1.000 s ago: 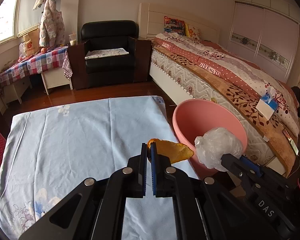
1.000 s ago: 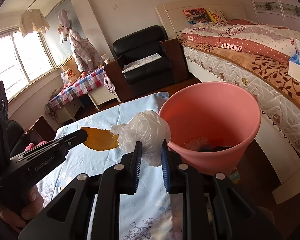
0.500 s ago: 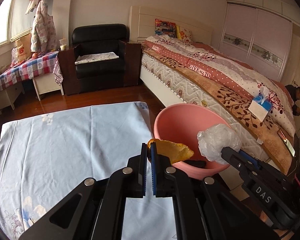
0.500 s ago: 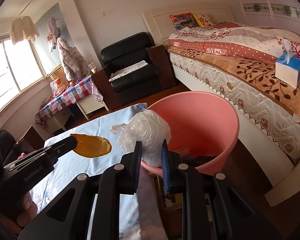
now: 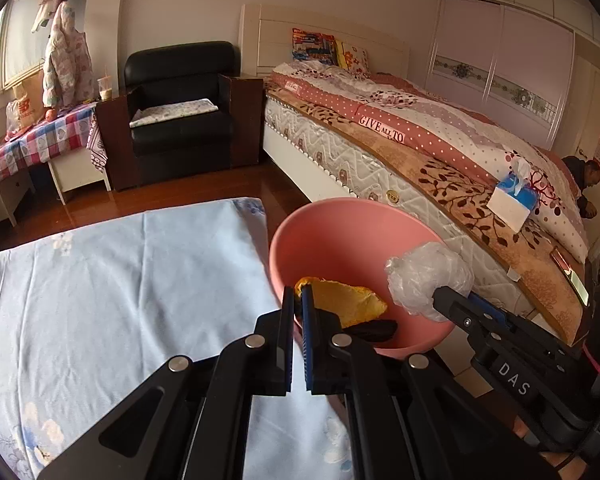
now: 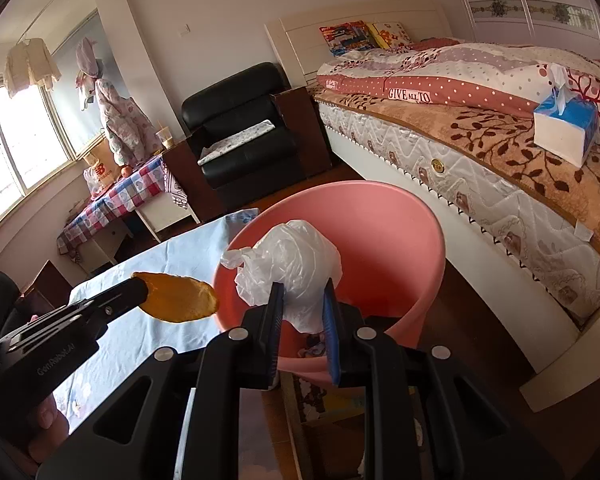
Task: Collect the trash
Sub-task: 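Carry the orange peel and white bag over the pink bucket with both tools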
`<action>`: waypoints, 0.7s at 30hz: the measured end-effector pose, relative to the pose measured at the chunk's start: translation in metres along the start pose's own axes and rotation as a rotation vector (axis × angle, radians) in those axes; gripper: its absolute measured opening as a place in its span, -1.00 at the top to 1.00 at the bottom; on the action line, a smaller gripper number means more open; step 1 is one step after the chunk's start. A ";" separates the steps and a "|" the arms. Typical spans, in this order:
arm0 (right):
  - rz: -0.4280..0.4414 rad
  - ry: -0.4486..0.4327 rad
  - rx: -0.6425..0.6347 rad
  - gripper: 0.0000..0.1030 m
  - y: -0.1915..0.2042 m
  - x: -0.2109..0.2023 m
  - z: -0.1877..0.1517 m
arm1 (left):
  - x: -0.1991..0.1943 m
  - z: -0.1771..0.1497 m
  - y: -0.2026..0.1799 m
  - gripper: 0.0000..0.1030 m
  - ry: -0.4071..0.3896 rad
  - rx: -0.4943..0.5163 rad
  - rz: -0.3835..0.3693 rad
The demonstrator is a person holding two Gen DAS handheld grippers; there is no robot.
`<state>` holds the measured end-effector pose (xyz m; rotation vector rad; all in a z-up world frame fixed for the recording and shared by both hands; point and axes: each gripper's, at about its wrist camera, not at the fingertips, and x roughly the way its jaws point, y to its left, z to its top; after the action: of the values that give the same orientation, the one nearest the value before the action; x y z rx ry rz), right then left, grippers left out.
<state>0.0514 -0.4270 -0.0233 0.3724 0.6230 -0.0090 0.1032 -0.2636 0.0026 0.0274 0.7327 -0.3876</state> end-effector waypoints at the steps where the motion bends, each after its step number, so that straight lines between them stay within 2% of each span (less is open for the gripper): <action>1: -0.002 -0.001 -0.001 0.63 -0.002 0.001 0.001 | 0.003 0.000 -0.003 0.94 0.005 0.001 -0.003; 8: -0.019 -0.002 0.015 0.62 -0.012 0.008 0.003 | 0.028 -0.003 -0.018 0.94 0.046 0.024 -0.012; 21: -0.045 0.029 0.015 0.62 -0.022 0.026 0.000 | 0.055 -0.003 -0.021 0.94 0.086 0.017 -0.028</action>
<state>0.0705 -0.4452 -0.0456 0.3738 0.6599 -0.0520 0.1305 -0.3011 -0.0335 0.0496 0.8153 -0.4212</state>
